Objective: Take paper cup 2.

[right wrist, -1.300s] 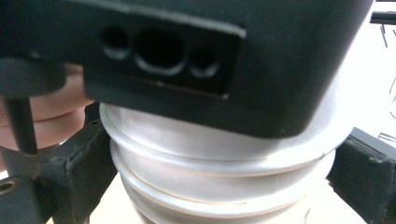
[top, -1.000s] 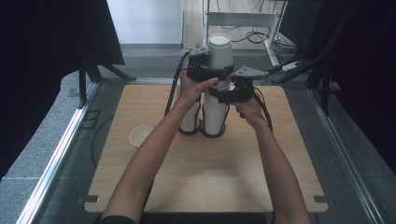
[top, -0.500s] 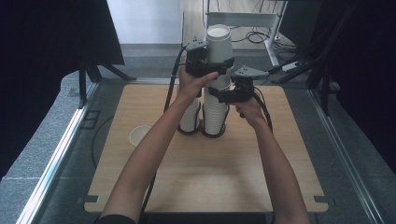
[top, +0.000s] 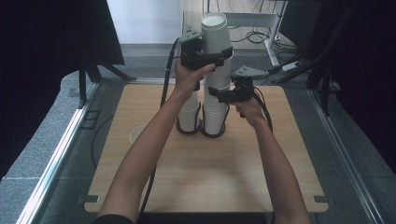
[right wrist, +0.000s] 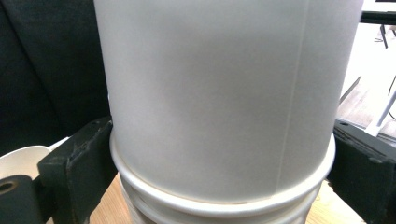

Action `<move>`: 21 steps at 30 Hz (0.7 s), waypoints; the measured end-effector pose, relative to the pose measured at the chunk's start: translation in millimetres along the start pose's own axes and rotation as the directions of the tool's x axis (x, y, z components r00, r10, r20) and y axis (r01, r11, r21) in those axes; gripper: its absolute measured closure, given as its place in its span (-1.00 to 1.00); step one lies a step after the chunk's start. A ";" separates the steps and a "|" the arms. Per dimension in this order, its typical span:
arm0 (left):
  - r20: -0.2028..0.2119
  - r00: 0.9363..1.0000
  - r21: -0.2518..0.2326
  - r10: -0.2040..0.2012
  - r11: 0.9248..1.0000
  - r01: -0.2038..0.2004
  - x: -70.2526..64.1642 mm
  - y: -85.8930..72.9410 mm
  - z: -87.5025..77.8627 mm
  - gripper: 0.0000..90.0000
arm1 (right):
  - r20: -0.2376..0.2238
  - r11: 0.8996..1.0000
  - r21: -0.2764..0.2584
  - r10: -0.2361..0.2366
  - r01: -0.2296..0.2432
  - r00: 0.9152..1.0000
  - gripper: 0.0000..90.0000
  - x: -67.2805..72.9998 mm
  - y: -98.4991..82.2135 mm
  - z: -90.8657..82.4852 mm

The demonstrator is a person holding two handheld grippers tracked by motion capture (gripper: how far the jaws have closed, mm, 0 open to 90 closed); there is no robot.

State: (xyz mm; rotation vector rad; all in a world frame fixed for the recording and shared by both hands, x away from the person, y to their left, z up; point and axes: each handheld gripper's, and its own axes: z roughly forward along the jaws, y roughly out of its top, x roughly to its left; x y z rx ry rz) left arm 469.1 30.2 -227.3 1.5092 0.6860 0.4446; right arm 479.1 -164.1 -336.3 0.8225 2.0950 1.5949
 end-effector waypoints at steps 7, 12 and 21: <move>0.013 1.000 -0.044 0.025 0.999 -0.024 -8.1 15.4 -11.5 -0.71 | -0.002 1.000 -0.004 0.007 -0.007 1.000 -0.92 -0.9 -0.2 0.3; 0.028 0.999 -0.065 0.034 0.997 -0.032 -12.0 22.4 -23.8 -0.71 | -0.001 1.000 -0.002 0.004 -0.004 1.000 -0.92 -1.0 -0.2 0.3; 0.056 0.997 -0.050 0.054 0.997 -0.052 -17.2 21.0 -41.9 -0.71 | 0.001 1.000 -0.002 0.002 -0.002 1.000 -0.92 -1.1 -0.1 0.6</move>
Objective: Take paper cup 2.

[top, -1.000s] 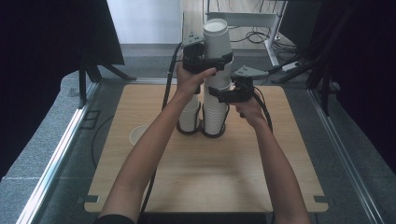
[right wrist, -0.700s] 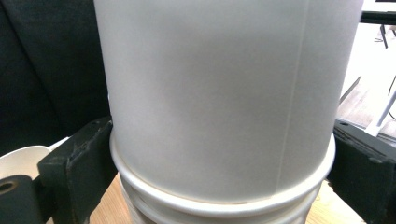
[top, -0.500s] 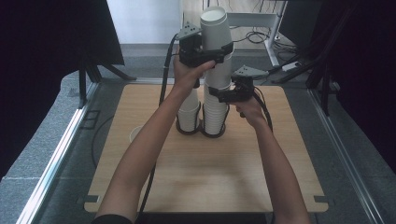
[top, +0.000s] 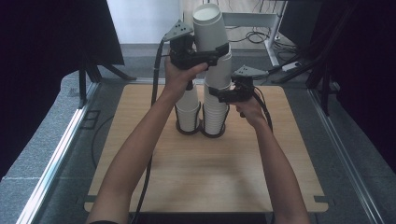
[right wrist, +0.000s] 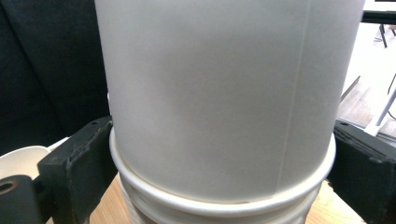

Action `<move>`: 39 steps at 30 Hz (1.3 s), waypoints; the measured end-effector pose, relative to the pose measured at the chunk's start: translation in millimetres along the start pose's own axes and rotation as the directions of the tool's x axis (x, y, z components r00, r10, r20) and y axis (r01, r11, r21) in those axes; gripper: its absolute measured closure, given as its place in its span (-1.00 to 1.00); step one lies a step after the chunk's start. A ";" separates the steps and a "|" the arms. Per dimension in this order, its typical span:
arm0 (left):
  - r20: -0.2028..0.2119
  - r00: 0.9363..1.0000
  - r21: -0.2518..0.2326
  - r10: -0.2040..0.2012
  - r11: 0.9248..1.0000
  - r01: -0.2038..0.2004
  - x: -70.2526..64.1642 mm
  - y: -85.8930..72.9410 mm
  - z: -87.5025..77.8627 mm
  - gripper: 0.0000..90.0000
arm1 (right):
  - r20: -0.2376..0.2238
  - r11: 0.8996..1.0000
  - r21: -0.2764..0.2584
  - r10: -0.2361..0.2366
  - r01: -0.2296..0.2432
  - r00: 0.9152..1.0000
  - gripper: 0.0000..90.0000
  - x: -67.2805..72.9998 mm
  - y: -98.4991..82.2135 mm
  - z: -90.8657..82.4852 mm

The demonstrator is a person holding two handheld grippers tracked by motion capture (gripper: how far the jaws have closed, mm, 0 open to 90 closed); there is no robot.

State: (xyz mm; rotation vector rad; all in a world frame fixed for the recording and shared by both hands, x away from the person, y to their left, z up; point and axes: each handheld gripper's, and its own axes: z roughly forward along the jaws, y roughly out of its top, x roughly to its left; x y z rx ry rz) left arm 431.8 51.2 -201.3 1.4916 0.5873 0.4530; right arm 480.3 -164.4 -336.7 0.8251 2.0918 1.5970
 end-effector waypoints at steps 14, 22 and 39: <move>0.033 0.999 0.029 -0.003 1.000 0.002 3.5 -23.8 -20.6 -0.71 | 0.002 1.000 0.009 0.002 -0.002 1.000 -0.92 0.6 0.7 0.0; 0.051 0.999 0.040 -0.005 0.999 0.003 -1.9 -36.8 -37.6 -0.71 | 0.006 1.000 0.015 -0.012 0.012 1.000 -0.93 3.7 1.5 -0.5; 0.073 0.997 0.077 -0.006 0.997 0.001 -14.4 -74.8 -56.9 -0.72 | 0.063 1.000 -0.031 -0.001 0.003 0.998 -1.00 11.2 -3.3 -10.9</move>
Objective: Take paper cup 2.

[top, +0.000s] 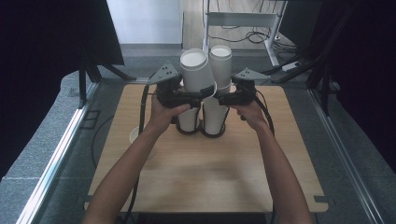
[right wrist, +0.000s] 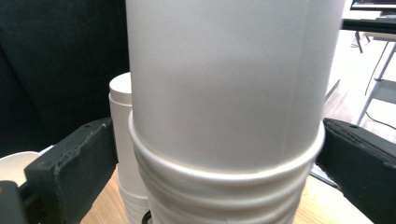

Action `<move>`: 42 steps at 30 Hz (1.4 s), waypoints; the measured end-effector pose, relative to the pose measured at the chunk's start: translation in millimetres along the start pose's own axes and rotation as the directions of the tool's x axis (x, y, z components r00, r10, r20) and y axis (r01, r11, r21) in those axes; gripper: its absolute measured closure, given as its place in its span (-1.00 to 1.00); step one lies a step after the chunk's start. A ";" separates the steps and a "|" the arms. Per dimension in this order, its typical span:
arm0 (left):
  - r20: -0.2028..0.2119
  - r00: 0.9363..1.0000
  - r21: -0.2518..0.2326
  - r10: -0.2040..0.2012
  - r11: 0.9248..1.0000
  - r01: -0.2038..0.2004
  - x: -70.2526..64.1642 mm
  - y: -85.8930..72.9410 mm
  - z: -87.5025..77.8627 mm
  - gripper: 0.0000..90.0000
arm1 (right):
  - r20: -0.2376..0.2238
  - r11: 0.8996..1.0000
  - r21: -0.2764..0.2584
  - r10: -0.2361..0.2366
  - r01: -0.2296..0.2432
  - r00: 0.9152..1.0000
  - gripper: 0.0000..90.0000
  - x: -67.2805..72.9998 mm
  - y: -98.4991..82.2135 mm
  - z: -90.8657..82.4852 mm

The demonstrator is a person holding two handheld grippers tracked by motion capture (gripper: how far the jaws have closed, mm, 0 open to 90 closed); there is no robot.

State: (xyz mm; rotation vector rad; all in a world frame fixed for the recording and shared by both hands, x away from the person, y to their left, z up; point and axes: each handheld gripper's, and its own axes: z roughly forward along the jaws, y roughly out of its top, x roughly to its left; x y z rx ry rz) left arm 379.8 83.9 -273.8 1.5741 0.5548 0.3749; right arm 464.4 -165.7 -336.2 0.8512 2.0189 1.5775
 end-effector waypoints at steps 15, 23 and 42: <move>-0.002 1.000 0.040 0.003 0.999 -0.003 -9.8 -32.5 -8.4 -0.72 | 0.045 0.999 -0.039 0.025 -0.023 0.999 -1.00 10.2 -12.4 -25.1; -0.002 1.000 0.049 0.009 0.999 -0.008 -18.8 -49.9 -14.0 -0.72 | 0.031 0.999 -0.043 0.032 -0.030 0.999 -1.00 18.0 -26.8 -36.5; -0.040 0.999 0.089 -0.023 0.996 0.026 -43.5 -91.8 -31.8 -0.72 | -0.005 1.000 -0.029 -0.008 0.008 1.000 -0.89 41.4 -66.4 -58.7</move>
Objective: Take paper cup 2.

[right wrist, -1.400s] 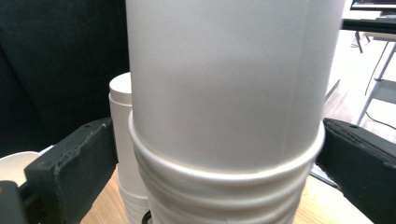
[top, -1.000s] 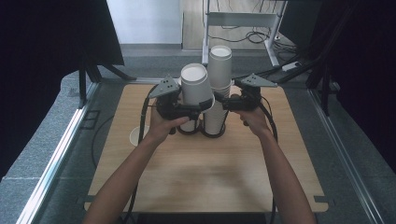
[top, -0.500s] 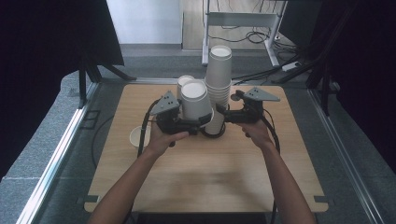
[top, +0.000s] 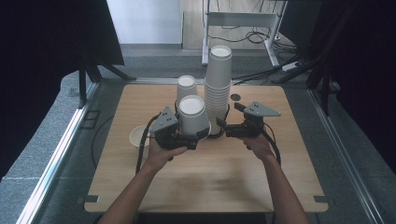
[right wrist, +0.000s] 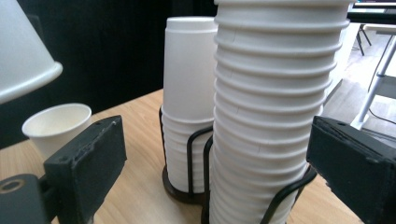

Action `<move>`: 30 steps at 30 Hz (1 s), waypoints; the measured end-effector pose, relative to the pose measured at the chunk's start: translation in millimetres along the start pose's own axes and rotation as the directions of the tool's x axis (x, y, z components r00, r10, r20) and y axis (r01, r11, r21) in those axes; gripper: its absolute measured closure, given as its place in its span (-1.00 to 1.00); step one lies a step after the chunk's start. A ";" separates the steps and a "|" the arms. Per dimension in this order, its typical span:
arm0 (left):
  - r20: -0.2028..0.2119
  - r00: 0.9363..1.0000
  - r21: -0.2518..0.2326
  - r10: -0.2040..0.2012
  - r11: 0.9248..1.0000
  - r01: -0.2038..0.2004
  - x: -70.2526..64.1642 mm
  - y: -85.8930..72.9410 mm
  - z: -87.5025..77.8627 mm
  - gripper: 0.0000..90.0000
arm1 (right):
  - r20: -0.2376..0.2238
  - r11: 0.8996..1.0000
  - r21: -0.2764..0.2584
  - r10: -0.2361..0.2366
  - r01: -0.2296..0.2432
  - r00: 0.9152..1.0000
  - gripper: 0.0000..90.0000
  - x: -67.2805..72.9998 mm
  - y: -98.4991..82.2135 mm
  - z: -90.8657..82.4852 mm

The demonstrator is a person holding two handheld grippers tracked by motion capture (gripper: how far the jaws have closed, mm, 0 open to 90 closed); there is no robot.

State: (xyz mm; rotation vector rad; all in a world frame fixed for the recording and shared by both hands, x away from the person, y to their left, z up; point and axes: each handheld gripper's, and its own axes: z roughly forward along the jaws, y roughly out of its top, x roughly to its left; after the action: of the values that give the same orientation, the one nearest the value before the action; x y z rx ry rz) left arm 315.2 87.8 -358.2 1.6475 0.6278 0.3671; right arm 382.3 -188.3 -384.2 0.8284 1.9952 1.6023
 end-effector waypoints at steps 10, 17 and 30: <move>-0.063 0.998 0.033 -0.001 0.999 0.003 -3.7 -23.7 -9.7 -0.72 | 0.008 1.000 0.010 -0.007 0.007 1.000 -0.82 7.7 -19.7 -9.2; -0.086 0.996 0.074 0.018 0.997 -0.011 -4.8 -37.4 -9.8 -0.72 | 0.005 1.000 0.021 0.010 -0.010 1.000 -0.79 9.7 -34.3 -16.7; -0.110 0.994 0.138 0.009 0.990 0.006 -3.8 -68.5 1.9 -0.72 | -0.010 0.999 -0.003 0.043 -0.043 0.999 -0.76 16.6 -55.1 -30.5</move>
State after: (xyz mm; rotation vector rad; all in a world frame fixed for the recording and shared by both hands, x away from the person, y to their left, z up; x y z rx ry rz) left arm 300.0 89.5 -425.1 1.7686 0.7486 0.4256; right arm 340.3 -206.4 -430.5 0.8698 1.9944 1.6359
